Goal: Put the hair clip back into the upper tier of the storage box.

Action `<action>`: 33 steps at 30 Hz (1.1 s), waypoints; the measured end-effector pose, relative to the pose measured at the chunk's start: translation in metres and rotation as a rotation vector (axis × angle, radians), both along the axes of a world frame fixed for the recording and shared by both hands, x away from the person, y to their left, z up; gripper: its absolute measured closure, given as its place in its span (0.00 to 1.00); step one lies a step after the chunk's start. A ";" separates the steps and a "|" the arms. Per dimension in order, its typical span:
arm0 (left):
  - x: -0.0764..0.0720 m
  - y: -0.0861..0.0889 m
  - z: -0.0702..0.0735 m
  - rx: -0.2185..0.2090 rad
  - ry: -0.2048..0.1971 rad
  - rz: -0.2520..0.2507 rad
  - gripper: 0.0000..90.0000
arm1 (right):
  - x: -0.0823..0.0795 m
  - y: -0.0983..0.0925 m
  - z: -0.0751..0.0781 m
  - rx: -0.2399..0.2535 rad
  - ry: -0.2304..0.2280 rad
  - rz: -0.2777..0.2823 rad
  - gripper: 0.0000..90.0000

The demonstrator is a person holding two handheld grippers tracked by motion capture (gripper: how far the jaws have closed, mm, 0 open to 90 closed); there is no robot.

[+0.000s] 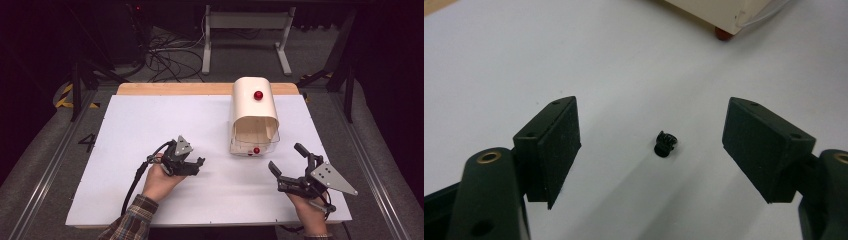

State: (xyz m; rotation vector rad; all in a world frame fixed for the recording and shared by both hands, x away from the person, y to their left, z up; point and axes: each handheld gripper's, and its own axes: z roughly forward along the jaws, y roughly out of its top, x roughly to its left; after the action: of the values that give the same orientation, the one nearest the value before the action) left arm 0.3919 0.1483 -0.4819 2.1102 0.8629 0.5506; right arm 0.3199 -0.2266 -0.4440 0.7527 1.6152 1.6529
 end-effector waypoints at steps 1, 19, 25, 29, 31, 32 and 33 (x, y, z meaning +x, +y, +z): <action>0.001 -0.001 -0.001 0.009 0.003 -0.002 0.28 | 0.000 0.000 0.000 -0.002 -0.001 0.000 0.03; 0.007 -0.013 -0.008 0.091 0.041 -0.010 0.39 | 0.000 0.000 0.000 -0.004 0.001 0.001 0.03; 0.010 -0.015 -0.010 0.102 0.055 -0.017 0.41 | 0.000 0.000 0.000 -0.003 0.002 0.000 0.03; 0.010 -0.017 -0.011 0.118 0.057 -0.024 0.45 | 0.000 0.000 0.000 -0.001 0.001 0.002 0.03; 0.011 -0.018 -0.011 0.125 0.059 -0.030 0.47 | 0.000 0.000 0.000 -0.002 -0.003 0.005 0.03; 0.011 -0.019 -0.011 0.131 0.061 -0.033 0.49 | 0.000 0.000 0.000 -0.003 -0.003 0.004 0.03; 0.012 -0.019 -0.012 0.140 0.060 -0.037 0.52 | 0.000 0.000 0.000 -0.005 -0.003 0.004 0.03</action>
State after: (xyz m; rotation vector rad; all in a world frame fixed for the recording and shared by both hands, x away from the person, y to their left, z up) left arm 0.4036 0.1293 -0.4940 2.2750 0.8387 0.5445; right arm 0.3197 -0.2267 -0.4435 0.7450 1.6187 1.6516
